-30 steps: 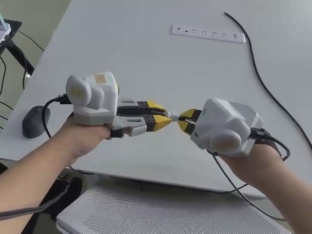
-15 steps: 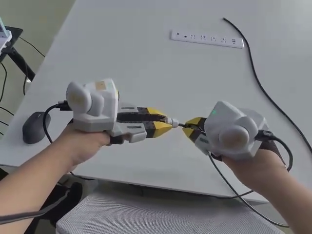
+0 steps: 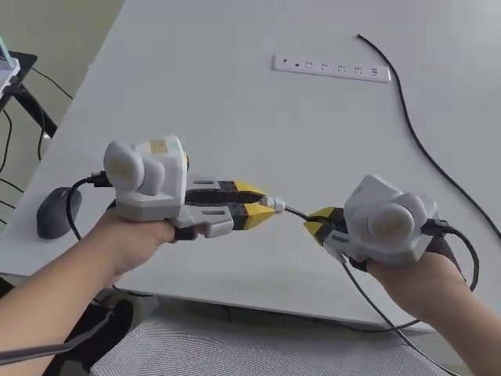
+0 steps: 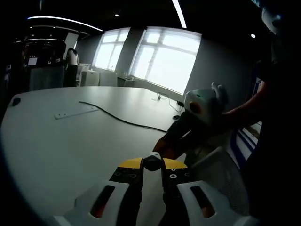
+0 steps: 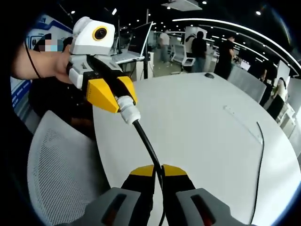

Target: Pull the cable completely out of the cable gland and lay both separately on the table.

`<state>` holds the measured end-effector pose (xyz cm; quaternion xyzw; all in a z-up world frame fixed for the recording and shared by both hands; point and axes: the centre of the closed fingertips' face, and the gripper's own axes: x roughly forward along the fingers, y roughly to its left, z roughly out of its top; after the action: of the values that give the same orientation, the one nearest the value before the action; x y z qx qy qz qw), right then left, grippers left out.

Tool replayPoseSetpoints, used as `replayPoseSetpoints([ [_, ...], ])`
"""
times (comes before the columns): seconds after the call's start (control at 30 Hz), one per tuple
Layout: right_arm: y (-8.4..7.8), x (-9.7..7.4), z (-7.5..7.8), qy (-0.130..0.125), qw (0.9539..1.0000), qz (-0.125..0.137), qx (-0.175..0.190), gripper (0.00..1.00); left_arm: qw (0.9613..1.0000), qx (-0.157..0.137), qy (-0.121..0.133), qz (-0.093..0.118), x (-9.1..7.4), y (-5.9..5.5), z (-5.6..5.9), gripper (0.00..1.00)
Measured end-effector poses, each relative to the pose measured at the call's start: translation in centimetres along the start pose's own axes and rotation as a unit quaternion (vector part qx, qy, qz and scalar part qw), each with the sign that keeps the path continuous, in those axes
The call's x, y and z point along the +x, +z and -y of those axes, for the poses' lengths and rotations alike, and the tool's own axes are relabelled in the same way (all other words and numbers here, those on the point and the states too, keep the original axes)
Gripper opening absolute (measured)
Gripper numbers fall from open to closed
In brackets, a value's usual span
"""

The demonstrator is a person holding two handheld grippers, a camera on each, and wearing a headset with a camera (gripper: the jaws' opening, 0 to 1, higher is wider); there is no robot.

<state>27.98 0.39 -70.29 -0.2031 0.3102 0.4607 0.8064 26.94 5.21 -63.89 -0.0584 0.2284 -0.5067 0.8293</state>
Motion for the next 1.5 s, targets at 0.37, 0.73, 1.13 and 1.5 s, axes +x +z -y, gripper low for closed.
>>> replayPoseSetpoints([
  [0.37,-1.9,-0.2,0.7,-0.006,0.9997,-0.022,0.007,0.00,1.0000,-0.008,-0.002,0.004,-0.6,0.0,0.0,0.15],
  [0.73,-1.7,-0.2,0.8,-0.010,0.9996,-0.022,0.017,0.00,1.0000,-0.005,-0.008,-0.003,-0.4,-0.6,0.4,0.15],
  [1.13,-0.6,-0.4,2.2,-0.026,0.9990,-0.029,0.019,0.00,0.9999,-0.008,-0.008,0.000,-0.8,-0.9,0.3,0.15],
  [1.5,3.2,0.8,4.3,-0.042,0.9988,-0.025,-0.003,0.00,0.9999,-0.005,-0.007,-0.007,-1.9,-1.6,-0.2,0.15],
])
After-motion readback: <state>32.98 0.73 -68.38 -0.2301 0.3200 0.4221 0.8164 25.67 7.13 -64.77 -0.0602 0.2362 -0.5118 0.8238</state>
